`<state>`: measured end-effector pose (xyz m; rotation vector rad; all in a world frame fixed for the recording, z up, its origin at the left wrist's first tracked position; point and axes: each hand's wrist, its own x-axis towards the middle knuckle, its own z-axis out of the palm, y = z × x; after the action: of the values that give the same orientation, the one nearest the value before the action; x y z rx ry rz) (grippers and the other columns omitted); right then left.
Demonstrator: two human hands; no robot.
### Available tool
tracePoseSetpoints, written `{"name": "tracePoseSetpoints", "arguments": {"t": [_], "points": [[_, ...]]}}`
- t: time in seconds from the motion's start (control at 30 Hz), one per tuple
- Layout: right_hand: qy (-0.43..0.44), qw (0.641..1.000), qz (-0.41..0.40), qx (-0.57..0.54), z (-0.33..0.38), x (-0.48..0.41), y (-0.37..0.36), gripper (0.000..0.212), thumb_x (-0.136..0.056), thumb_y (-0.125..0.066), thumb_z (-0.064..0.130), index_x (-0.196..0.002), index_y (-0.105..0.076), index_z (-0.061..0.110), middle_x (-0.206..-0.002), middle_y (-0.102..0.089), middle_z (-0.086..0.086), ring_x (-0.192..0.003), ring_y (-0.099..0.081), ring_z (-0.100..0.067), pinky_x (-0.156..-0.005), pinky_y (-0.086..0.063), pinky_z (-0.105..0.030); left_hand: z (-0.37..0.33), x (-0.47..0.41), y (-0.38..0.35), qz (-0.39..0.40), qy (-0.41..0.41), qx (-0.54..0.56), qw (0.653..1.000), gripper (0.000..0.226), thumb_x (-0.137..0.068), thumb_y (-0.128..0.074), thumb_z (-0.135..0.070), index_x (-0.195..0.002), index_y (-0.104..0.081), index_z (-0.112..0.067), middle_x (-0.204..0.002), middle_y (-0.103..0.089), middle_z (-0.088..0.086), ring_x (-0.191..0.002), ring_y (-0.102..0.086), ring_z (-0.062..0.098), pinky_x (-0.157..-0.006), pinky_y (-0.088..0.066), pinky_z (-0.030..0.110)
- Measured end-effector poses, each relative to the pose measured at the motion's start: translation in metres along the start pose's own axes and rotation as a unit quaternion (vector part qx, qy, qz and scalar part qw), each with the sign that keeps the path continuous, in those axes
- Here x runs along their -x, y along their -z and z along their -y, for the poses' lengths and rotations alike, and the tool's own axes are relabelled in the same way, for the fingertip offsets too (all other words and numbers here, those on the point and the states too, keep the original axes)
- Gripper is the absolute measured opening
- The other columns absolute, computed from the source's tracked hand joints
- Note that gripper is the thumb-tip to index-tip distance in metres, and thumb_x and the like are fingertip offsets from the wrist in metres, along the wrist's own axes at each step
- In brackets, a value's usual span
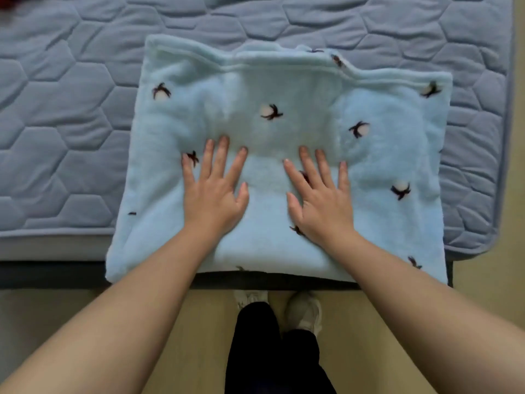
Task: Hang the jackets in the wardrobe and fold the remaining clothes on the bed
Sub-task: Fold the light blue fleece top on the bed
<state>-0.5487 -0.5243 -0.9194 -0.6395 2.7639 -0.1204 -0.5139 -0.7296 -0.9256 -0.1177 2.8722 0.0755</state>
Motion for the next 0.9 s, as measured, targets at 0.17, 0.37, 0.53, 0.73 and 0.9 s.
{"name": "tracePoseSetpoints", "arguments": {"t": [0.17,0.37,0.53,0.73,0.9], "points": [[-0.065,0.997,0.032,0.033,-0.065,0.057,0.006,0.059,-0.093,-0.019,0.046,-0.150,-0.009,0.033,-0.159,-0.001,0.003,-0.147,-0.006,-0.021,-0.116,0.002,-0.050,0.025,0.017,0.007,-0.008,0.108,0.023,0.994,0.061,-0.092,-0.023,-0.043,-0.150,-0.012,-0.031,-0.160,-0.003,0.004,-0.146,-0.002,0.018,-0.111,0.012,0.053],[-0.202,0.969,0.139,0.036,-0.098,0.113,0.022,0.059,-0.098,-0.021,0.044,-0.151,0.001,0.034,-0.160,0.006,-0.003,-0.147,0.000,-0.029,-0.117,-0.011,-0.051,0.052,0.067,0.029,0.059,0.315,0.105,0.941,0.059,-0.098,-0.023,-0.047,-0.151,-0.004,-0.030,-0.160,-0.001,0.008,-0.146,-0.005,0.028,-0.112,-0.015,0.056],[-0.227,0.956,0.180,0.053,-0.081,0.105,0.058,0.065,-0.096,-0.028,0.036,-0.151,0.007,0.030,-0.159,0.014,-0.006,-0.146,0.004,-0.033,-0.112,-0.012,-0.060,0.038,0.109,0.063,0.038,0.393,0.185,0.900,0.061,-0.095,-0.042,-0.033,-0.149,-0.020,-0.013,-0.158,-0.011,0.013,-0.146,-0.003,0.027,-0.115,-0.006,0.051],[-0.067,0.986,0.155,-0.003,-0.051,0.015,0.111,0.074,-0.094,-0.043,0.026,-0.152,0.003,0.028,-0.160,0.010,-0.003,-0.147,0.002,-0.027,-0.117,-0.015,-0.051,-0.040,0.138,0.097,0.024,0.148,0.286,0.946,0.015,-0.088,-0.057,-0.032,-0.081,-0.056,-0.019,-0.075,-0.057,-0.005,-0.073,-0.057,0.022,-0.059,-0.037,0.030],[0.011,0.984,0.177,-0.011,-0.027,-0.083,0.130,0.076,-0.093,-0.052,0.031,-0.152,-0.005,0.026,-0.160,0.001,-0.003,-0.147,-0.006,-0.025,-0.116,-0.018,-0.051,-0.083,0.120,0.073,0.200,0.498,0.607,0.586,0.061,-0.082,-0.060,-0.057,-0.120,-0.049,-0.011,-0.116,-0.060,0.006,-0.092,-0.063,0.021,-0.071,-0.055,0.035]]}}
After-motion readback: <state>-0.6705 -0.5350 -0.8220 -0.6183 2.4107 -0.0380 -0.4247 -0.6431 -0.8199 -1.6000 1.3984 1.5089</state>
